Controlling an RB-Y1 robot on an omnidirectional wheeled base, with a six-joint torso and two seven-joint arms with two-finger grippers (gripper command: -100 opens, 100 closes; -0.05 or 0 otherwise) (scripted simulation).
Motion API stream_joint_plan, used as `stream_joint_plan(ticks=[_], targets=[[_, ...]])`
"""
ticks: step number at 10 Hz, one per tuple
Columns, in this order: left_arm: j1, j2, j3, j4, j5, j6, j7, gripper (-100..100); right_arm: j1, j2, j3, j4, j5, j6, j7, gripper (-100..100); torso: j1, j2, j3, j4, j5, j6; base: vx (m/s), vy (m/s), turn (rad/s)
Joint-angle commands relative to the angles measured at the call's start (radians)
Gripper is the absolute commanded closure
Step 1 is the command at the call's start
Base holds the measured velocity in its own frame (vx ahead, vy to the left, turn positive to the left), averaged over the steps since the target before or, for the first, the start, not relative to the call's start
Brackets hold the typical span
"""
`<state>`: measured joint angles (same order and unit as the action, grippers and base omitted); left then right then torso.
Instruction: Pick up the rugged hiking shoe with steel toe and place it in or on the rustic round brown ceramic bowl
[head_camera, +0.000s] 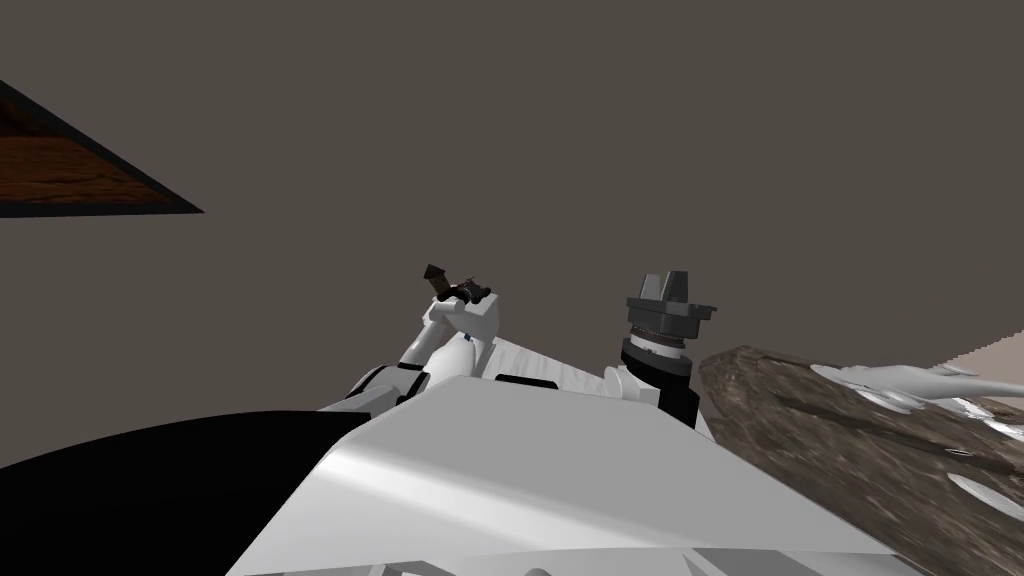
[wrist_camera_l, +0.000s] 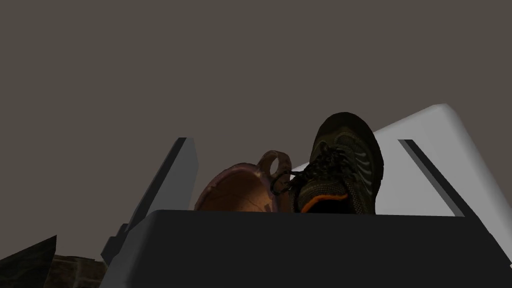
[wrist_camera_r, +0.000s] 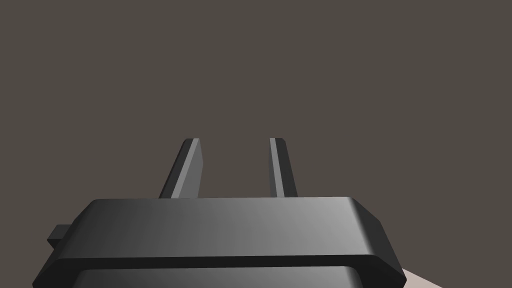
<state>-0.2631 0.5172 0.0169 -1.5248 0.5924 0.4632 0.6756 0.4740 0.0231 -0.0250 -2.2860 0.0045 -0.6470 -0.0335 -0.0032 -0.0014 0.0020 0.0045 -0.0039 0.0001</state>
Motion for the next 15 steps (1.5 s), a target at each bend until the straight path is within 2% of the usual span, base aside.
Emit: stream_joint_plan(ticks=[1,2,6,7,8,12,15], targets=[[0.000,0.000,0.000,0.000,0.000,0.000,0.000,-100,0.000,0.000,0.000,0.000,0.000,0.000,0.000,0,0.000,0.000,0.000,0.000,0.000,0.000,0.065,-0.004,-0.017],[0.000,-0.002,0.000,0.002,-0.001,-0.001,-0.001,100,0.000,0.000,0.000,0.000,0.000,0.000,0.000,0,0.000,0.001,0.000,0.000,0.000,0.000,0.008,0.000,0.003],[0.000,-0.001,0.000,0.001,-0.001,-0.001,-0.001,100,0.000,0.000,0.000,0.000,0.000,0.000,0.000,0,0.000,0.005,0.003,0.001,0.000,0.000,0.000,0.000,0.000],[0.000,-0.001,0.000,0.001,-0.001,-0.001,-0.001,0,0.000,0.000,0.000,0.000,0.000,0.000,0.000,0,0.000,0.005,0.003,0.001,0.000,0.000,0.000,0.000,0.000],[-0.005,-0.012,-0.024,-0.006,-0.015,-0.033,0.032,-100,0.000,0.000,0.000,0.000,0.000,0.000,0.000,0,0.000,0.005,0.003,0.001,0.000,0.000,0.001,-0.045,0.125],[-0.007,-0.031,-0.060,-0.010,-0.032,-0.086,0.081,-100,0.000,0.000,0.000,0.000,0.000,0.000,0.000,0,-0.003,0.006,0.003,0.001,-0.001,0.000,-0.003,-0.044,0.075],[0.015,-0.055,-0.064,0.032,-0.043,-0.111,0.060,-100,0.000,0.000,0.000,0.000,0.000,0.000,0.000,0,0.006,0.006,0.003,0.001,0.001,0.000,-0.001,0.088,-0.038]])
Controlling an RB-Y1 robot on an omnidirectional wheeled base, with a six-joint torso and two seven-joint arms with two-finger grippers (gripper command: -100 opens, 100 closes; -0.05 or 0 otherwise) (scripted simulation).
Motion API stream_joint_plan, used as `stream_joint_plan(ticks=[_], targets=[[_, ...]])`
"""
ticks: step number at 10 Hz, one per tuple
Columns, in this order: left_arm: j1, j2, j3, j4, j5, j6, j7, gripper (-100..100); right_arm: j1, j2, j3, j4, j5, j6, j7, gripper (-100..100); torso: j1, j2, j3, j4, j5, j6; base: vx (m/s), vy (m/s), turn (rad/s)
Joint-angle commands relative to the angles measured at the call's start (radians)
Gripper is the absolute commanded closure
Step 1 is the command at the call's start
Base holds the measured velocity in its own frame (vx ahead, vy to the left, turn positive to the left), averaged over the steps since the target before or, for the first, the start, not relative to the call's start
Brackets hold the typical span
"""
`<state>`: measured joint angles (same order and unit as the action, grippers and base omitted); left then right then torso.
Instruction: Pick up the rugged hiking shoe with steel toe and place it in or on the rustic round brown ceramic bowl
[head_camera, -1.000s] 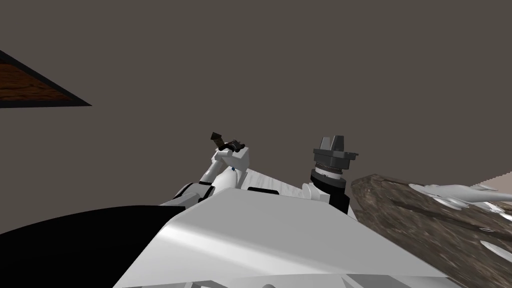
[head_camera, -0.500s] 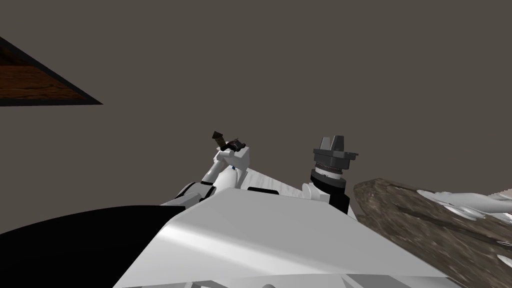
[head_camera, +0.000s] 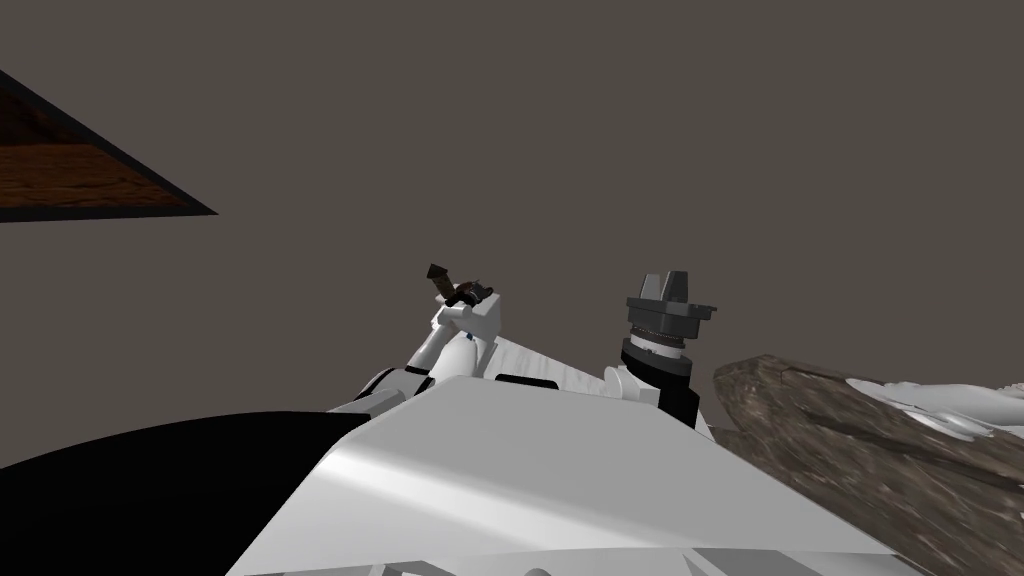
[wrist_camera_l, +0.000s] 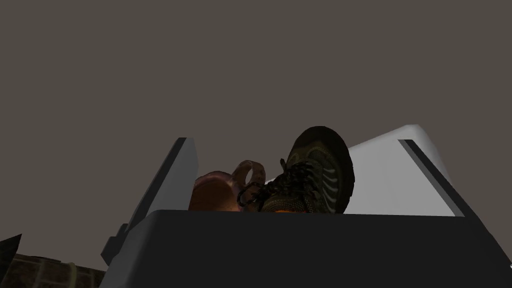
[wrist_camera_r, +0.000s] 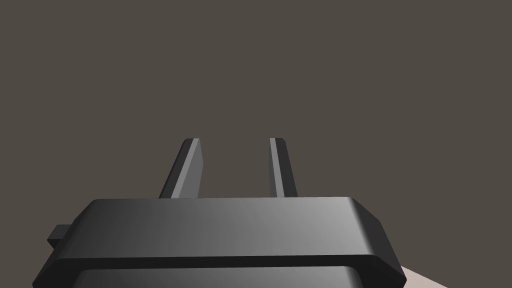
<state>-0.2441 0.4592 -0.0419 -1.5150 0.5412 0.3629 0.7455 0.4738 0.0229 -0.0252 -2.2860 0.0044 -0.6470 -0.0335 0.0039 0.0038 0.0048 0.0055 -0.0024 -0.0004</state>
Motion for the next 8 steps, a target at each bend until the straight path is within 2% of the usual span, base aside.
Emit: stream_joint_plan(ticks=[1,2,7,8], targets=[[-0.003,0.001,-0.004,0.028,0.008,-0.011,-0.017,-100,0.000,0.000,0.000,0.000,0.000,0.000,0.000,0,0.000,0.000,0.000,0.000,0.000,0.000,0.009,0.079,-0.059],[0.000,-0.006,0.000,0.044,0.009,-0.009,-0.045,-100,0.000,0.000,0.000,0.000,0.000,0.000,0.000,0,-0.001,0.000,0.000,0.000,0.000,0.000,0.006,0.092,-0.105],[0.005,-0.024,0.010,0.089,0.019,0.009,-0.131,-100,0.000,0.000,0.000,0.000,0.000,0.000,0.000,0,-0.003,-0.001,-0.001,0.000,-0.001,0.000,0.014,0.076,-0.114],[0.006,-0.022,0.008,0.083,0.018,0.002,-0.118,-100,0.000,0.000,0.000,0.000,0.000,0.000,0.000,0,-0.003,-0.001,-0.001,0.000,-0.001,0.000,0.009,0.033,-0.025]])
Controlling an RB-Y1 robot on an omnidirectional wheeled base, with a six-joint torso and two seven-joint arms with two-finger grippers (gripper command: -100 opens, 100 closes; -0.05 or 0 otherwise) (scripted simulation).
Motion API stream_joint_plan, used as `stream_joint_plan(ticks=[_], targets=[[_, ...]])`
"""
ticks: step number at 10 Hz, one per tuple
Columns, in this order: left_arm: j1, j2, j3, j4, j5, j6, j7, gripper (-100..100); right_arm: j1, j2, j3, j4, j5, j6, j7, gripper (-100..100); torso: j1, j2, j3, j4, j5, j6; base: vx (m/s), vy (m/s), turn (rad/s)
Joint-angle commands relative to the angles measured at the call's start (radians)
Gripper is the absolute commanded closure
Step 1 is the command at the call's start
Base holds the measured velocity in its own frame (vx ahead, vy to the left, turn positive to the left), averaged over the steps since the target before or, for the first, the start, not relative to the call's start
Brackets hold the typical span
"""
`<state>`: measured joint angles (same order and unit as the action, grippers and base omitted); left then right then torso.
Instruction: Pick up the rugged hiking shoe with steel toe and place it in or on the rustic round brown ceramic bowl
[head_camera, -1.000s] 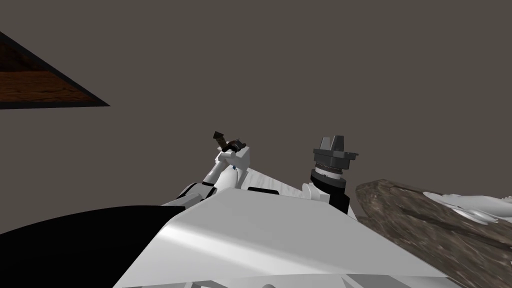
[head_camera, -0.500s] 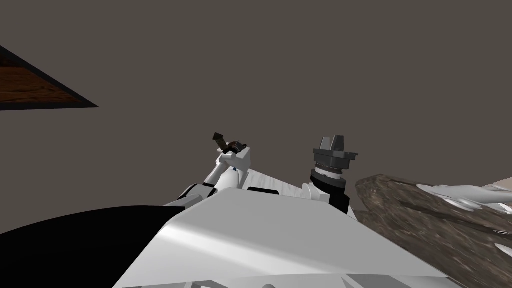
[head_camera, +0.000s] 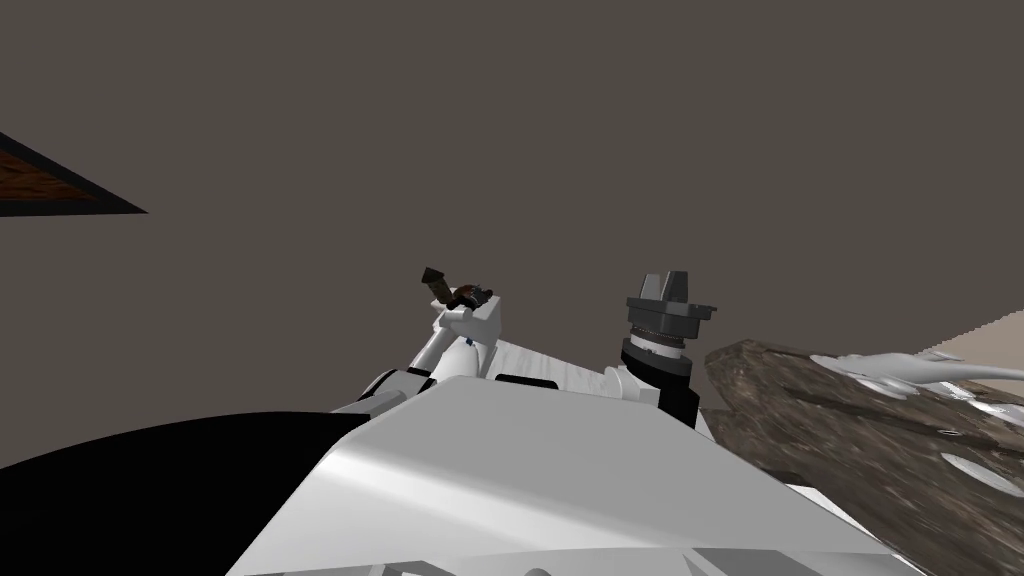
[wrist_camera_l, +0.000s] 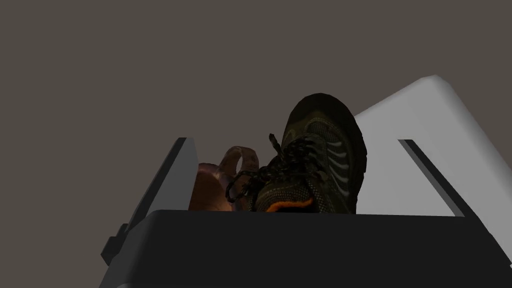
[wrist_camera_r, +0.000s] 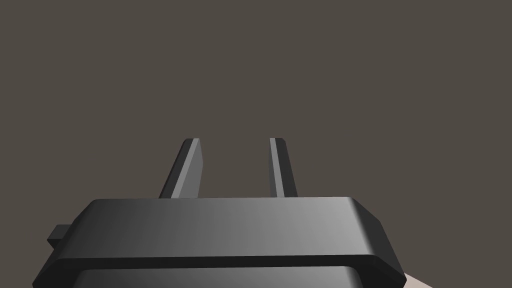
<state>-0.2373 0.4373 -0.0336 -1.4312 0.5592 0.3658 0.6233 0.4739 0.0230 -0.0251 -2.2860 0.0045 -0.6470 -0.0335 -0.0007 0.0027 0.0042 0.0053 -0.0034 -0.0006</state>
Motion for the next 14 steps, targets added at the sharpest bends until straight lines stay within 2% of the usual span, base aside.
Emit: stream_joint_plan(ticks=[1,2,3,4,8,9,10,11,12,14], targets=[[0.000,0.000,0.000,0.000,0.000,0.000,0.000,0,0.000,0.000,0.000,0.000,0.000,0.000,0.000,0,0.000,0.000,0.000,0.000,0.000,0.000,0.001,0.006,0.004],[0.001,-0.018,0.001,0.028,-0.005,-0.016,-0.007,-100,0.000,0.000,0.000,0.000,0.000,0.000,0.000,0,-0.002,0.000,0.000,0.000,0.000,0.000,0.095,0.018,-0.065],[0.002,-0.012,0.003,0.010,-0.007,-0.003,-0.002,-100,0.000,0.000,0.000,0.000,0.000,0.000,0.000,0,-0.002,-0.004,-0.002,-0.001,0.000,0.000,0.060,0.012,-0.018],[0.002,-0.014,0.003,0.011,-0.008,-0.004,-0.003,100,0.000,0.000,0.000,0.000,0.000,0.000,0.000,0,-0.002,-0.003,-0.002,-0.001,-0.001,0.000,0.007,0.002,0.003],[-0.001,-0.013,0.006,0.009,-0.008,-0.007,-0.002,100,0.000,0.000,0.000,0.000,0.000,0.000,0.000,0,-0.003,-0.001,-0.002,-0.003,0.000,0.001,0.003,0.001,0.003],[-0.001,-0.013,0.006,0.009,-0.008,-0.007,-0.002,0,0.000,0.000,0.000,0.000,0.000,0.000,0.000,0,-0.003,-0.001,-0.002,-0.003,0.000,0.001,0.000,0.000,0.000],[-0.001,-0.013,0.006,0.009,-0.008,-0.007,-0.002,100,0.000,0.000,0.000,0.000,0.000,0.000,0.000,0,-0.003,-0.001,-0.002,-0.002,0.000,0.001,0.000,0.000,0.000],[-0.001,-0.013,0.006,0.009,-0.008,-0.007,-0.002,0,0.000,0.000,0.000,0.000,0.000,0.000,0.000,0,-0.003,-0.001,-0.002,-0.002,0.000,0.001,0.000,0.000,0.000],[0.005,0.006,-0.002,-0.008,0.008,0.007,-0.001,100,0.000,0.000,0.000,0.000,0.000,0.000,0.000,0,-0.003,-0.001,-0.002,-0.002,0.000,0.001,-0.117,0.025,-0.029],[0.011,0.028,-0.010,-0.029,0.025,0.024,0.002,100,0.000,0.000,0.000,0.000,0.000,0.000,0.000,0,0.001,0.013,0.004,-0.004,0.002,-0.001,-0.190,0.061,-0.029]])
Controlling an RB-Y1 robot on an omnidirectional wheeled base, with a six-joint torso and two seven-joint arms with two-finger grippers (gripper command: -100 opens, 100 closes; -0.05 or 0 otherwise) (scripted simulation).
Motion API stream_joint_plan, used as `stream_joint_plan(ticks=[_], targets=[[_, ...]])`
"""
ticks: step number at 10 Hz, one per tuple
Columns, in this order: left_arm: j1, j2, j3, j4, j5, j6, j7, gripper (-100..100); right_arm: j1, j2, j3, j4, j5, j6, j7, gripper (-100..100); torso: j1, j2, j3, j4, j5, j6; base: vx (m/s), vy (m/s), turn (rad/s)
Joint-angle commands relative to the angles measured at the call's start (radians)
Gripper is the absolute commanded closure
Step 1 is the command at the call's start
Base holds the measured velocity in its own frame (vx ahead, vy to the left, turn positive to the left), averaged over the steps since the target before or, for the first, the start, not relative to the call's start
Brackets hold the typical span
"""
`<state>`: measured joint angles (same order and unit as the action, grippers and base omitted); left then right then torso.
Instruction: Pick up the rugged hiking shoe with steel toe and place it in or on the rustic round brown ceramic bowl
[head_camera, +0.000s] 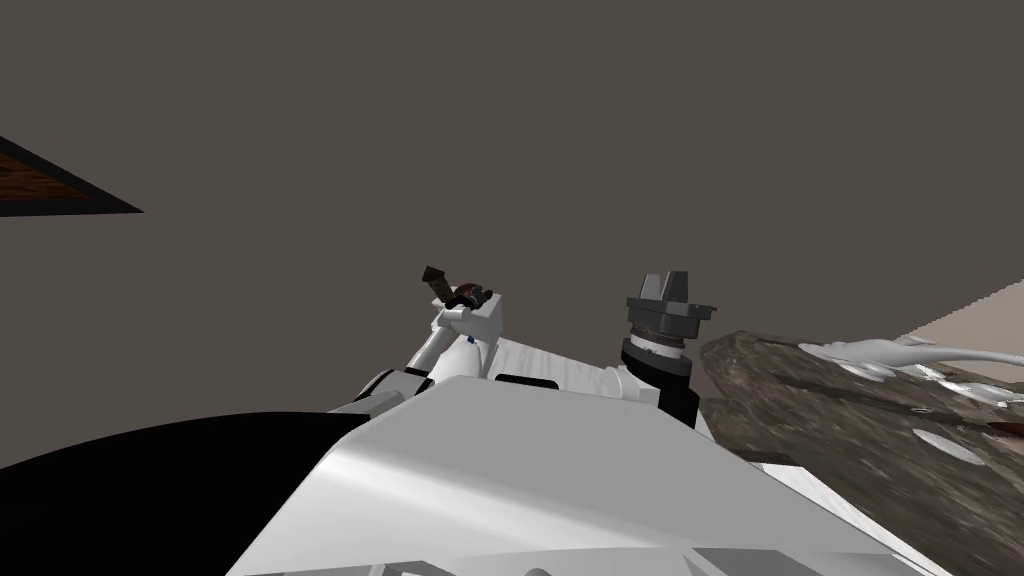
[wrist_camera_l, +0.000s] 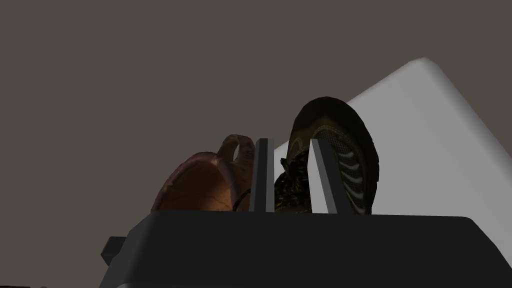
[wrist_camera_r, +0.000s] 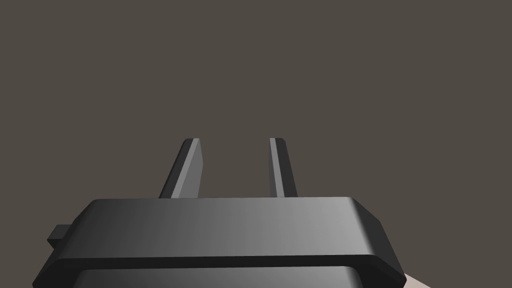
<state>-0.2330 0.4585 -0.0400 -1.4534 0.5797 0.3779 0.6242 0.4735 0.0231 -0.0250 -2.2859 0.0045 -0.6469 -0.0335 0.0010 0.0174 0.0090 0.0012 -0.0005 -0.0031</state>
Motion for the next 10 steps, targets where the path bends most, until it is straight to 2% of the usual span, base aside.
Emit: stream_joint_plan(ticks=[1,5,8,10], targets=[[0.009,0.015,-0.007,-0.015,0.011,0.018,0.002,100,0.000,0.000,0.000,0.000,0.000,0.000,0.000,0,0.000,0.000,0.000,0.000,0.000,0.000,-0.186,0.035,-0.007],[0.021,0.091,-0.020,-0.085,0.053,0.078,0.019,100,0.000,0.000,0.000,0.000,0.000,0.000,0.000,0,0.001,0.002,0.001,0.000,0.000,-0.001,-0.173,0.045,-0.009],[0.018,0.151,-0.007,-0.146,0.073,0.134,0.049,100,0.000,0.000,0.000,0.000,0.000,0.000,0.000,0,-0.002,-0.009,-0.005,-0.001,-0.002,0.000,0.011,0.015,0.054],[0.014,0.163,0.000,-0.160,0.076,0.149,0.061,100,0.001,0.000,0.000,0.000,0.000,0.000,0.000,0,-0.005,-0.017,-0.009,-0.003,-0.002,0.001,0.084,-0.007,0.042]])
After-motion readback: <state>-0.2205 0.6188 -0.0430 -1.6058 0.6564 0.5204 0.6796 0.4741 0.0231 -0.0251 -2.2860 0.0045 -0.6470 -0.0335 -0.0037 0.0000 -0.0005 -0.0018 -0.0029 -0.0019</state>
